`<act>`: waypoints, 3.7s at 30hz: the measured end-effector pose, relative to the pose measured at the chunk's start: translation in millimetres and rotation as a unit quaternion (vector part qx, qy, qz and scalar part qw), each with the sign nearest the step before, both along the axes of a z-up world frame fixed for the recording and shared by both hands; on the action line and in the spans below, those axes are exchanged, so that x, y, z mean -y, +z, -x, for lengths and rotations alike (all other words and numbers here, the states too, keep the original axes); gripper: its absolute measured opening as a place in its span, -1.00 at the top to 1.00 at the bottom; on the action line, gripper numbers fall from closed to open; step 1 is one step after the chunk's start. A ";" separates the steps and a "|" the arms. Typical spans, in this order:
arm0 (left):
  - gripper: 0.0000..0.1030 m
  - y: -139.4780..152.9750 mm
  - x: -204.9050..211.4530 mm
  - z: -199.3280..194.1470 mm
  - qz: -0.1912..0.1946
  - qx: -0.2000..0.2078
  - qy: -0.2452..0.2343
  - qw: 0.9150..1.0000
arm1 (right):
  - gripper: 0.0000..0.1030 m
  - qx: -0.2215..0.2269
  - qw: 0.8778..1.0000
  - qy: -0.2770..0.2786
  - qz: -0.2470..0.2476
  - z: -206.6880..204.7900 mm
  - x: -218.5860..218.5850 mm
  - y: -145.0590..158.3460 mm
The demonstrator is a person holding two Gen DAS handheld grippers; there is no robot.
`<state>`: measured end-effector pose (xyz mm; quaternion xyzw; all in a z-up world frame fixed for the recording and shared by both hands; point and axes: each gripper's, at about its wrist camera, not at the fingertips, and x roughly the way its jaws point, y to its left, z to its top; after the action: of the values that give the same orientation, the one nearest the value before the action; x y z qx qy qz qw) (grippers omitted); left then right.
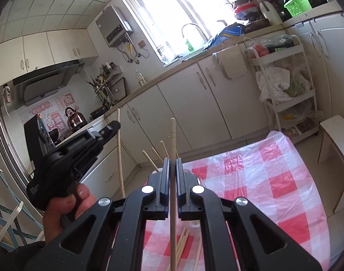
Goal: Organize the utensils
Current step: 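Lift the left tool's chopstick above the jar while the right tool holds its chopstick there, then open the left tool to drop its chopstick into the jar while the right tool releases its own, then withdraw both open tools from the jar mouth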
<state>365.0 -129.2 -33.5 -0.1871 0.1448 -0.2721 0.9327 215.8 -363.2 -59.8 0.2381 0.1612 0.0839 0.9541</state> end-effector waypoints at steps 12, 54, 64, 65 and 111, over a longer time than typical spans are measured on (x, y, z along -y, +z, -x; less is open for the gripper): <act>0.92 -5.8 38.5 -19.5 -0.034 0.077 0.064 0.994 | 0.88 0.037 0.999 -0.009 0.014 -42.6 4.3 13.6; 0.89 -28.0 43.6 -4.6 -0.059 0.135 0.115 0.982 | 0.88 0.052 0.998 -0.027 -0.003 -59.8 14.4 14.8; 0.89 -46.2 47.4 5.4 -0.108 0.104 0.095 0.984 | 0.88 0.057 0.998 -0.023 -0.007 -58.9 8.9 16.8; 0.89 -48.3 45.9 7.7 -0.115 0.093 0.092 0.985 | 0.88 0.059 0.998 -0.023 -0.008 -59.9 9.9 17.8; 0.31 -37.7 -34.6 62.5 -0.154 -0.078 0.132 0.976 | 0.88 0.065 0.996 -0.031 0.043 -104.8 -33.6 2.3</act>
<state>302.5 -94.6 -71.2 -0.0792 0.2317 -0.1056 0.9638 320.6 -329.6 -57.5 0.1957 0.0950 0.0620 0.9741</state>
